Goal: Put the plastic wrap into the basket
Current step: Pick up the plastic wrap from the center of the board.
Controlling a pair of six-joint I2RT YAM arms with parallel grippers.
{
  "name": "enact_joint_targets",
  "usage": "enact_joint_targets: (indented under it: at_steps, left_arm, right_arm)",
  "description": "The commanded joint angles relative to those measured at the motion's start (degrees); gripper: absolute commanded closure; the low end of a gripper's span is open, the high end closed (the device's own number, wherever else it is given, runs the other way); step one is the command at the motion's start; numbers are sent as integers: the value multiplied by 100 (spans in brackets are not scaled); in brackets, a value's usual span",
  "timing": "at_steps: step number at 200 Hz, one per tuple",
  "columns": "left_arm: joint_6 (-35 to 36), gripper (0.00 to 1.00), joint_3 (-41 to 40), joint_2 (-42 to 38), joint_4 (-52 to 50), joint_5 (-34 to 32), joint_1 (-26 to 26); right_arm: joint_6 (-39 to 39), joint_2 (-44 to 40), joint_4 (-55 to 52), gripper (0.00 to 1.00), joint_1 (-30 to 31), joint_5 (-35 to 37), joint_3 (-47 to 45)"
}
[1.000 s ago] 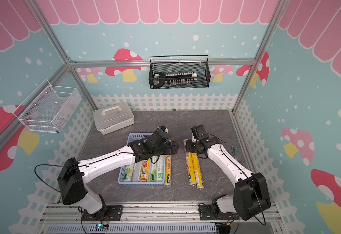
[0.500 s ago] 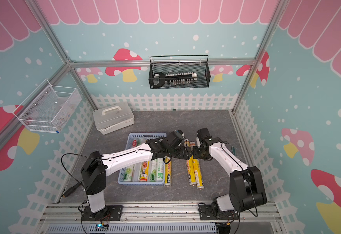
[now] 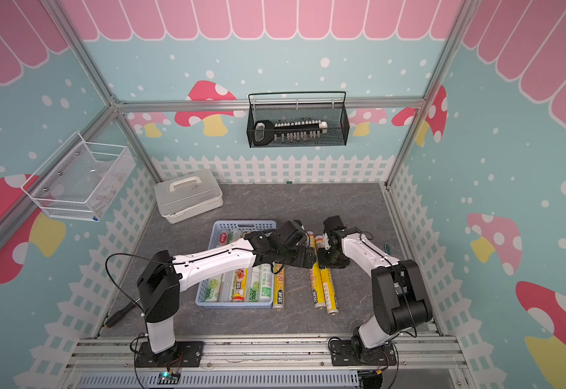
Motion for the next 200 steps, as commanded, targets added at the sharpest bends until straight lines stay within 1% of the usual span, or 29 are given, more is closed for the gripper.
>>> enact_joint_targets:
  at_steps: [1, 52, 112, 136, 200]
  left_arm:
    - [-55, 1, 71, -32, -104, -215, 17]
    - [-51, 1, 15, -220, -97, -430, 49]
    - [-53, 1, 57, -106, -113, -242, 57]
    - [-42, 1, 77, -77, -120, -212, 57]
    - [-34, 1, 42, -152, -149, -290, 57]
  right_arm:
    - [-107, 194, -44, 46, 5, 26, -20]
    - [-181, 589, 29, 45, 6, -49, 21]
    - [-243, 952, 117, 46, 4, -7, 46]
    - [-243, 964, 116, 49, 4, 89, 22]
    - [-190, 678, 30, 58, 5, 442, 49]
